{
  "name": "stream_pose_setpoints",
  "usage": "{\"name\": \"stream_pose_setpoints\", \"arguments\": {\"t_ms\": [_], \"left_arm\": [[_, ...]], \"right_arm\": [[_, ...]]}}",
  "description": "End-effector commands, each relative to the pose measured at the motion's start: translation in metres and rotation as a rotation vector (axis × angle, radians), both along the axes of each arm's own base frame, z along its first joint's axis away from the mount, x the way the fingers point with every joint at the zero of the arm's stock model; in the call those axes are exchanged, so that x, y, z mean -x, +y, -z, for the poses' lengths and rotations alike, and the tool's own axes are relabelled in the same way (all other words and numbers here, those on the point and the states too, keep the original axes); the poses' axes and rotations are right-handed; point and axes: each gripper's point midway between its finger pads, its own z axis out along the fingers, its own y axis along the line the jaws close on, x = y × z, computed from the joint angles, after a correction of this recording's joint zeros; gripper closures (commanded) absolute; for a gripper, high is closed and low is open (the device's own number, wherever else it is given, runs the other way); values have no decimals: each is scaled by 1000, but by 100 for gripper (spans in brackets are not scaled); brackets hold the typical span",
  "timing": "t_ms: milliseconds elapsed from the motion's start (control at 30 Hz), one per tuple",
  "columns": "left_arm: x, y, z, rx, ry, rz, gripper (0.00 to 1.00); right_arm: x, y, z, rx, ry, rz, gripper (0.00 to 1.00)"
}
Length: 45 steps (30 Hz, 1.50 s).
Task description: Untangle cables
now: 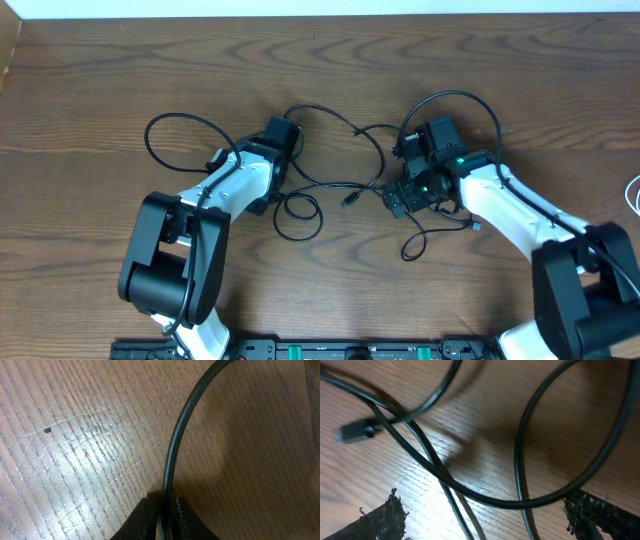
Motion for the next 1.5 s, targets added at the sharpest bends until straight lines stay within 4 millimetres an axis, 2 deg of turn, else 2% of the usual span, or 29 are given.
{"name": "stream_pose_setpoints", "arguments": {"t_ms": [0, 67, 167, 367, 567, 700, 967, 1033, 1133, 1200, 1300, 1467], "left_arm": [[10, 6, 10, -21, 33, -14, 83], [10, 6, 10, -21, 33, -14, 83], [10, 6, 10, -21, 33, -14, 83], [11, 6, 10, -21, 33, -14, 83], [11, 6, 10, -21, 34, -14, 83], [11, 6, 10, -21, 34, -14, 83], [11, 6, 10, -21, 34, -14, 84], [11, 6, 10, -21, 34, -14, 83], [11, 6, 10, -21, 34, -14, 83], [11, 6, 10, -21, 34, -14, 83], [11, 6, 10, -21, 34, -14, 74], [11, 6, 10, -21, 35, -14, 60]], "right_arm": [[9, 11, 5, -16, 14, -97, 1], [15, 20, 5, -28, 13, -154, 1], [18, 21, 8, 17, 3, -181, 1], [15, 0, 17, 203, -49, -170, 1], [13, 3, 18, 186, -62, -172, 1], [22, 13, 21, 120, -34, -193, 1], [30, 3, 39, 150, -49, -211, 1], [36, 1, 42, 156, -32, -214, 12], [38, -1, 43, 160, -22, -215, 48], [38, -1, 43, 160, -23, -215, 66], [38, 0, 43, 160, -23, -215, 99], [39, -1, 39, 155, -10, -181, 99]]}}
